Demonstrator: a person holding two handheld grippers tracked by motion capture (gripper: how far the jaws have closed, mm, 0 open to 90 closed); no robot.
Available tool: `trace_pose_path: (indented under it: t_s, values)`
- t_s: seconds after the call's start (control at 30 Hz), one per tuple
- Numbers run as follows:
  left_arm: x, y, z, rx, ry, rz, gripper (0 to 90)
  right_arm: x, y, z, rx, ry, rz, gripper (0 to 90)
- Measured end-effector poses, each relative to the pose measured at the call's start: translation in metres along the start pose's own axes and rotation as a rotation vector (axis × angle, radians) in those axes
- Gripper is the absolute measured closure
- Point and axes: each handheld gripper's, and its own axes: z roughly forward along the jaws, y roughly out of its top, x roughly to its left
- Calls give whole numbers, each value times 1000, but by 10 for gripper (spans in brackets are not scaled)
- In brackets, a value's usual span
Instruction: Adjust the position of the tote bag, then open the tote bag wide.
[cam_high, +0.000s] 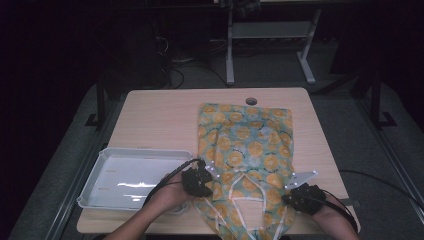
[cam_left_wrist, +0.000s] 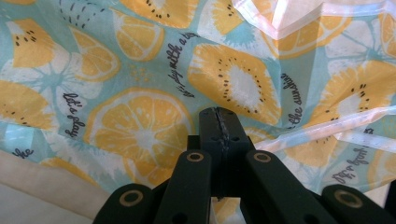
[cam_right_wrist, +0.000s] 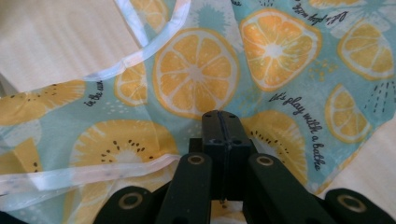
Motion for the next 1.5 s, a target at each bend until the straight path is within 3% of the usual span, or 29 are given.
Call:
trace_pose_path:
  t_s: [0.2,0.47,0.5,0.73,0.8,0.9,1.07,1.27,1.5]
  values:
    - [-4,-4,-1,-12,-14,5,900,2,-3,-2,-3,19,2,895]
    - [-1,-6,-10,-76,-39,4,898,-6,-3,-15,-104,29,25,883]
    - [-1,-8,-15,-100,-39,0,888,-7,-3,-16,-106,31,29,867]
    - [3,-13,-26,-141,-37,16,779,-11,-5,-21,-139,46,38,808]
    - [3,-14,-27,-152,-45,23,687,-11,-5,-21,-140,62,26,753]
    - [2,-14,-26,-145,-51,53,633,-11,-6,-20,-145,73,9,702]
    - [0,-13,-20,-128,-44,84,456,-12,-6,-18,-138,100,-36,552]
    - [-1,-14,-20,-135,-44,97,395,-14,-5,-15,-126,135,-62,461]
    - [-4,-12,-15,-122,-44,119,325,-14,-4,-9,-103,175,-112,273]
